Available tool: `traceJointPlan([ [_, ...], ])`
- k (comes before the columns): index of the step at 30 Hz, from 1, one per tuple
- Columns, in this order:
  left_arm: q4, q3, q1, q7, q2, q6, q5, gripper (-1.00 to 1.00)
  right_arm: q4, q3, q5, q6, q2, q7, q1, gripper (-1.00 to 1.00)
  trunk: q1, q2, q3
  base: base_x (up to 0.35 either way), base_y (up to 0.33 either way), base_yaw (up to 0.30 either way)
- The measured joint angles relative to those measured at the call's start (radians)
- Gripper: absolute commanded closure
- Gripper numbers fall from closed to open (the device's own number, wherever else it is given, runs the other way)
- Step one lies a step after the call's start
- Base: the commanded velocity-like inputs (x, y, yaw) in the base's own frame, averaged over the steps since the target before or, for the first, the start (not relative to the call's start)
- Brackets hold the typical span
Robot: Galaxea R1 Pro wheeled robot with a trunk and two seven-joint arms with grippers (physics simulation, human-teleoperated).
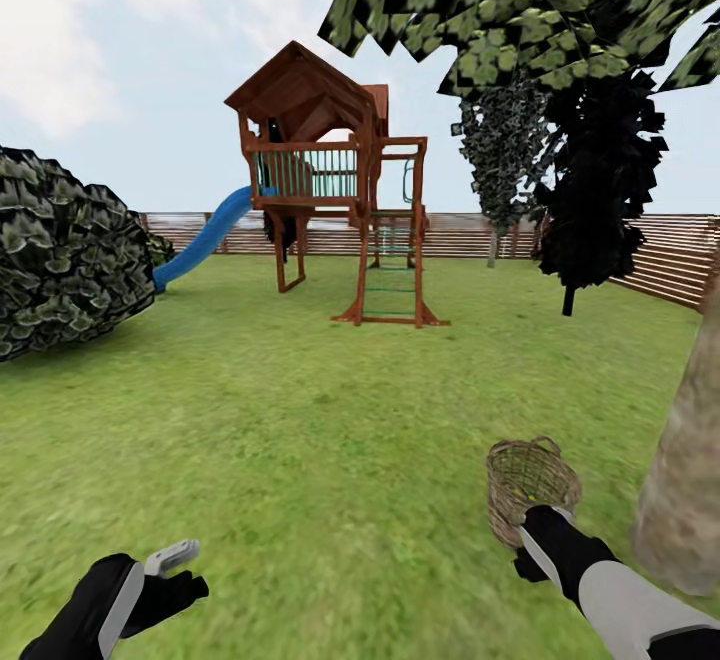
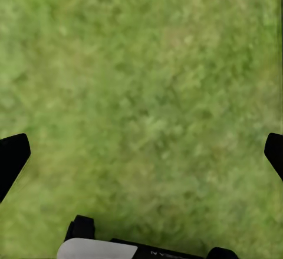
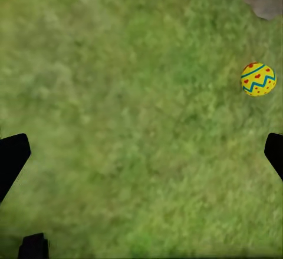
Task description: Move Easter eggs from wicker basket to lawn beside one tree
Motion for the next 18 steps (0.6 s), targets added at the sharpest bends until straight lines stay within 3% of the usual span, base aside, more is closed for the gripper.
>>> traceJointPlan([
  [10,0.000,0.000,0.000,0.000,0.000,0.000,0.000,-1.00,0.000,0.000,0.000,0.000,0.000,0.000,0.000,-1.00,0.000,0.000,0.005,0.226,0.280,-0.287],
  [18,0.001,0.000,0.000,0.000,0.000,0.001,0.000,-1.00,0.000,0.000,0.000,0.000,0.000,0.000,0.000,-1.00,0.000,0.000,0.005,0.141,0.310,-0.210],
])
